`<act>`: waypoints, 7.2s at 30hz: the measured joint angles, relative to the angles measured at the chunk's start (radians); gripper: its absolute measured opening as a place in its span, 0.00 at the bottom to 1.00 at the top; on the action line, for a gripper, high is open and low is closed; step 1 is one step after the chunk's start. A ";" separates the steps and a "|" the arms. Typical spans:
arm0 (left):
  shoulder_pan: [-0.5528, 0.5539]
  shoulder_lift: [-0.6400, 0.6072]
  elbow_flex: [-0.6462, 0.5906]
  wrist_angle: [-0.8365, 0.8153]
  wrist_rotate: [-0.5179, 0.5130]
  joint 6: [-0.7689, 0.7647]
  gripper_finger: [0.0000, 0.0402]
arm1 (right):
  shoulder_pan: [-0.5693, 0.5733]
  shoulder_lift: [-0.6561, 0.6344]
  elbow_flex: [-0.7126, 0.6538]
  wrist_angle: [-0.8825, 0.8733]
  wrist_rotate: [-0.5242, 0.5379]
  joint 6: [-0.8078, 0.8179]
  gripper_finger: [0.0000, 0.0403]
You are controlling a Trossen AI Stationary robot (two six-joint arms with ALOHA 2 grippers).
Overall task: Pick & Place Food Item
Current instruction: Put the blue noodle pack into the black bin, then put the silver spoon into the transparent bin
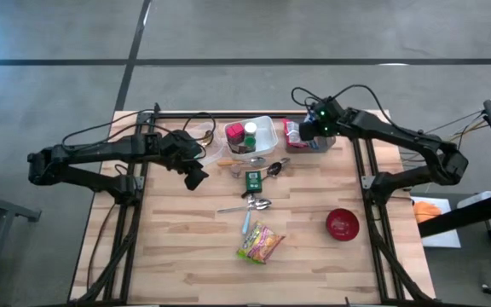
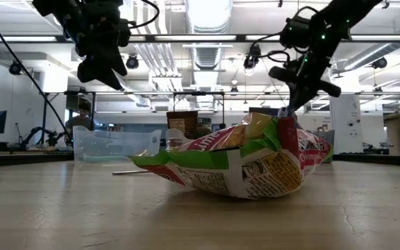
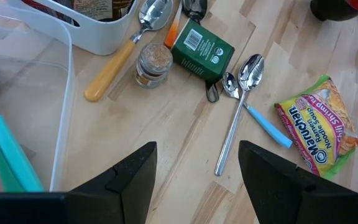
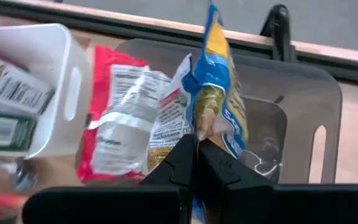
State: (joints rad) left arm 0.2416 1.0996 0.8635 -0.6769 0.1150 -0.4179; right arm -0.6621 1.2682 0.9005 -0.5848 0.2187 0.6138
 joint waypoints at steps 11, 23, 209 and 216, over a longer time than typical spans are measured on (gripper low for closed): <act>-0.001 0.000 0.000 0.000 0.001 -0.001 0.57 | 0.000 0.000 -0.086 0.060 0.018 0.067 0.02; -0.001 0.000 0.000 -0.001 0.001 0.000 0.57 | 0.001 0.000 -0.076 0.175 0.045 0.023 0.02; 0.393 0.236 0.033 0.066 -0.148 0.056 0.00 | 0.828 -0.121 0.330 -0.359 0.048 0.221 0.61; 0.395 0.236 -0.084 0.211 -0.150 0.054 0.00 | 0.828 -0.121 0.330 -0.359 0.047 0.225 0.61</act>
State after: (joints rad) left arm 0.6366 1.3354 0.7795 -0.4660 -0.0346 -0.3639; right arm 0.1661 1.1473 1.2304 -0.9436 0.2653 0.8383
